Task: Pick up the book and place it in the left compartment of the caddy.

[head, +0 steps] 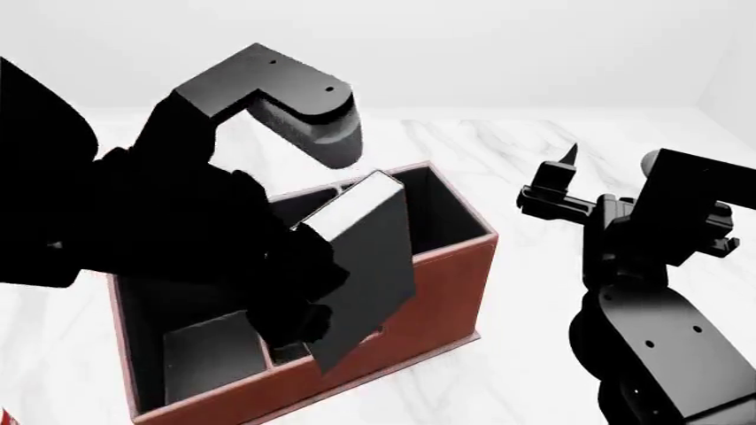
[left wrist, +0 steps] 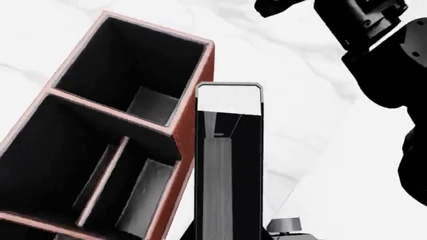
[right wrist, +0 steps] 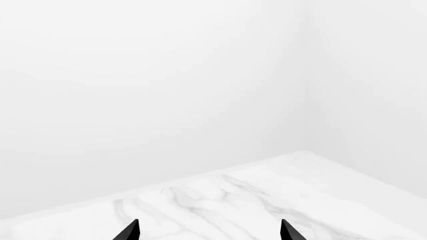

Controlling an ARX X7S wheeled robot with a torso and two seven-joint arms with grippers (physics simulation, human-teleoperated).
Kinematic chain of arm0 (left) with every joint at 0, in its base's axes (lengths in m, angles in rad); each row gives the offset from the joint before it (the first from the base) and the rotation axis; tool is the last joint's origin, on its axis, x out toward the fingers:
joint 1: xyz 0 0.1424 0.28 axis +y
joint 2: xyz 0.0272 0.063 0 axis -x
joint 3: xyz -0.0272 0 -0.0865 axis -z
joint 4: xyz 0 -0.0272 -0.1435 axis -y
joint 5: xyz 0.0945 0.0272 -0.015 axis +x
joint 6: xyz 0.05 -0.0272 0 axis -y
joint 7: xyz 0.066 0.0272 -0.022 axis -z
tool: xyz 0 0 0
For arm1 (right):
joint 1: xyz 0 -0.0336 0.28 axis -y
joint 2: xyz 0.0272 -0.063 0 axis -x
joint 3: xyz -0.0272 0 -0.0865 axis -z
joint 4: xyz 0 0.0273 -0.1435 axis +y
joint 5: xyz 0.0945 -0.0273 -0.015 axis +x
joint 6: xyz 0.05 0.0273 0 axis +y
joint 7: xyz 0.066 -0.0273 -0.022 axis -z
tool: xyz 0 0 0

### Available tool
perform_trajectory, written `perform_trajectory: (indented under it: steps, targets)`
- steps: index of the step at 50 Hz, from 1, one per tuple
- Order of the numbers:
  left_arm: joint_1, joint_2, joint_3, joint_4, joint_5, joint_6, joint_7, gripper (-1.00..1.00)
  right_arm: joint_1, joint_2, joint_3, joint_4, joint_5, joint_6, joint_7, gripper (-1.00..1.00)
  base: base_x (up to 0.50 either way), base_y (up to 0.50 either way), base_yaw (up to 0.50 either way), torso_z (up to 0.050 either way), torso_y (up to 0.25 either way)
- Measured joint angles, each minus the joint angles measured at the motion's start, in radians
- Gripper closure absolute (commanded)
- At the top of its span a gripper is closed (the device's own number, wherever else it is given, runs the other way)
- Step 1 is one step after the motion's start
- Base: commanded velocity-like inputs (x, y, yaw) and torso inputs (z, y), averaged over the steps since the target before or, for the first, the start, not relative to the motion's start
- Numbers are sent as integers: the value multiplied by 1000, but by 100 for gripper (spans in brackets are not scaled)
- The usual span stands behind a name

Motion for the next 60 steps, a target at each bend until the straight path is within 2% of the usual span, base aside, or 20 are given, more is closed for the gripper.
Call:
perform_trajectory:
  steps: [5,10,14,22,31,40,60]
  targets:
    - [-101,-21,64,-74,-101,61,-126,100,-2,0,-1,2,0,-4,3,-100,0,0,0,0,0]
    - [-171,-62,130,-75,-193,265,-362,100,-1,1,-1,3,0,-6,7,-100,0,0,0,0,0]
    - [-207,-77,171,-90,-248,393,-504,100,-2,1,-1,3,1,-8,9,-100,0,0,0,0,3]
    - [-253,-86,225,-109,-307,564,-671,100,-2,2,-2,5,2,-11,13,-100,0,0,0,0,1]
    - [-282,-84,267,-114,-336,685,-757,100,2,3,-6,8,3,-12,17,-100,0,0,0,0,0]
    - [-299,-75,325,-98,-355,770,-793,100,9,3,-8,9,7,-10,23,-100,0,0,0,0,1]
    - [-289,-59,497,-62,-357,808,-800,100,9,5,-14,9,12,-14,32,-100,0,0,0,0,2]
